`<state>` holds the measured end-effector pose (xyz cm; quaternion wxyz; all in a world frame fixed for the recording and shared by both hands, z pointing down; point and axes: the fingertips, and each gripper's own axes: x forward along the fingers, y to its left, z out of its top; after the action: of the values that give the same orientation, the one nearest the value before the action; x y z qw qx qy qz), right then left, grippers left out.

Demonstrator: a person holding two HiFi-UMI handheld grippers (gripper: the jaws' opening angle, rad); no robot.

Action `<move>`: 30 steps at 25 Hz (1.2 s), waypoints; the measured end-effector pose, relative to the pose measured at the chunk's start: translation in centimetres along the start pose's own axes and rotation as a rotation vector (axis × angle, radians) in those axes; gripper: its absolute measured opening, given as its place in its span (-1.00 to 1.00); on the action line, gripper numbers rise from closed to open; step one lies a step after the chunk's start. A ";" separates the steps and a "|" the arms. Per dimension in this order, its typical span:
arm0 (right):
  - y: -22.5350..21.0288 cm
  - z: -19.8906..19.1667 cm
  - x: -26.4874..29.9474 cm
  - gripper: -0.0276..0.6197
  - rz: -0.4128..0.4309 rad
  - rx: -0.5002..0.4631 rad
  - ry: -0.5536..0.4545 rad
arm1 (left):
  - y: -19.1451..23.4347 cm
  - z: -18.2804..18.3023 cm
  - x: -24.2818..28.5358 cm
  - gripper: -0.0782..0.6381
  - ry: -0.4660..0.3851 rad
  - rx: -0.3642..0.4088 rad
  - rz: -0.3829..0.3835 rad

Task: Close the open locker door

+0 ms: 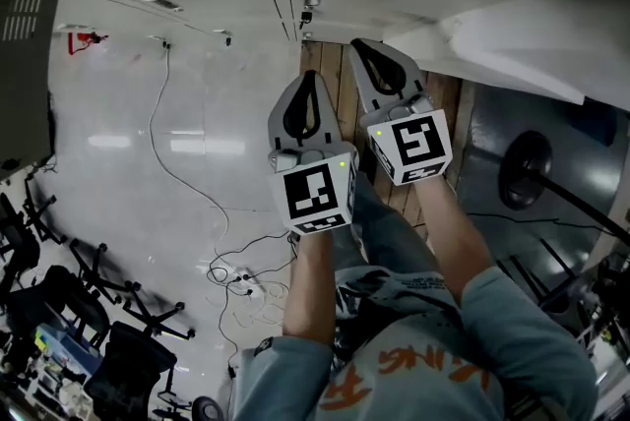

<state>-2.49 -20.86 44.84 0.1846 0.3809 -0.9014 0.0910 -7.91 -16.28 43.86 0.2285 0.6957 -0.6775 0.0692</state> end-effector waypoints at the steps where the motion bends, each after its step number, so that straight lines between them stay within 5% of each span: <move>1: -0.4 0.6 -0.7 -0.92 -0.007 0.008 -0.005 | -0.6 0.7 -0.2 -0.73 -0.008 0.005 -0.005; 18: -4.1 14.0 -10.4 -0.92 -0.059 0.137 -0.131 | -3.3 12.6 -5.7 -0.73 -0.133 -0.001 0.117; 30: -6.3 21.9 -17.2 -0.92 -0.134 0.118 -0.235 | -9.5 21.6 -9.4 -0.73 -0.256 0.107 0.001</move>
<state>7.30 -20.63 18.07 0.0606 0.4585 -0.8824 0.0862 -3.95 -16.77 18.78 0.1028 0.7099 -0.6966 0.0163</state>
